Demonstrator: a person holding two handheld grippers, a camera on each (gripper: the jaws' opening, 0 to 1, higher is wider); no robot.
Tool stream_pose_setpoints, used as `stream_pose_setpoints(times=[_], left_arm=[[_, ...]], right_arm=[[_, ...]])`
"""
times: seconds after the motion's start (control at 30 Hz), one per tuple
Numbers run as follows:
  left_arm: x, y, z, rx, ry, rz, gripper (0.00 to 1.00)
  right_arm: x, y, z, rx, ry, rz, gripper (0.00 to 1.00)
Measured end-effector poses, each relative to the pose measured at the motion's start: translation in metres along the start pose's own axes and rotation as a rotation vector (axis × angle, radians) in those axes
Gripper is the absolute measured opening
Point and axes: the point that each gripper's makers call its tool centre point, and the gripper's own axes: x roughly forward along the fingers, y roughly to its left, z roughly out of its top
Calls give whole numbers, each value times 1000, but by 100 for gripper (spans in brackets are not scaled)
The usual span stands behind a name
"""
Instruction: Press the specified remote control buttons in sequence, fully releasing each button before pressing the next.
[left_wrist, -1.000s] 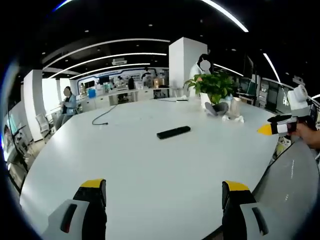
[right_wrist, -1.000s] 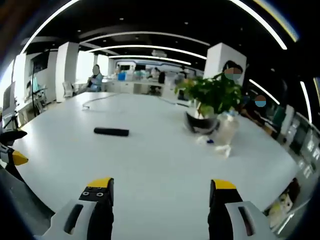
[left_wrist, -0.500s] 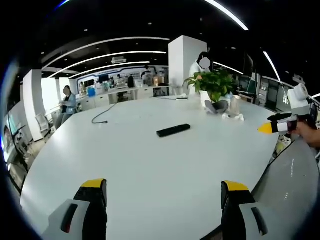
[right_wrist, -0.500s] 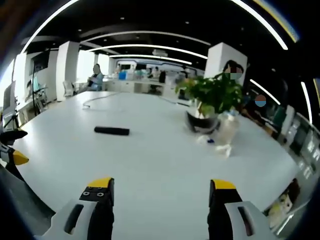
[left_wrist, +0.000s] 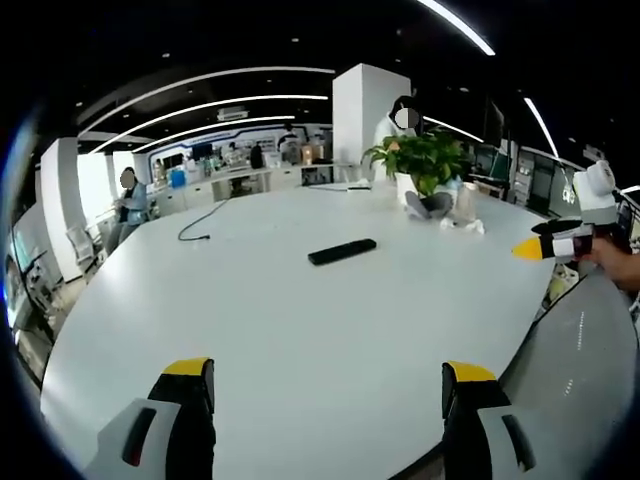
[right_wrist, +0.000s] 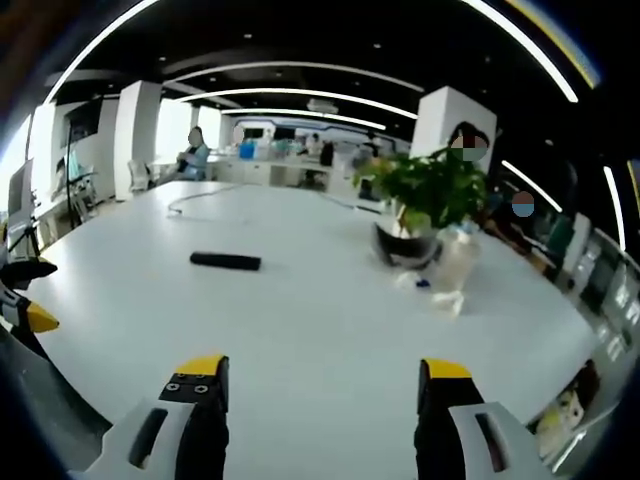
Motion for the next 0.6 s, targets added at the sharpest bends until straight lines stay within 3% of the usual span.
stream_pose_setpoints(times=[0.6], left_arm=[[3,-3,-5,16,28,-13,98]], right_arm=[[1,5,-1,-21,6,18,72]])
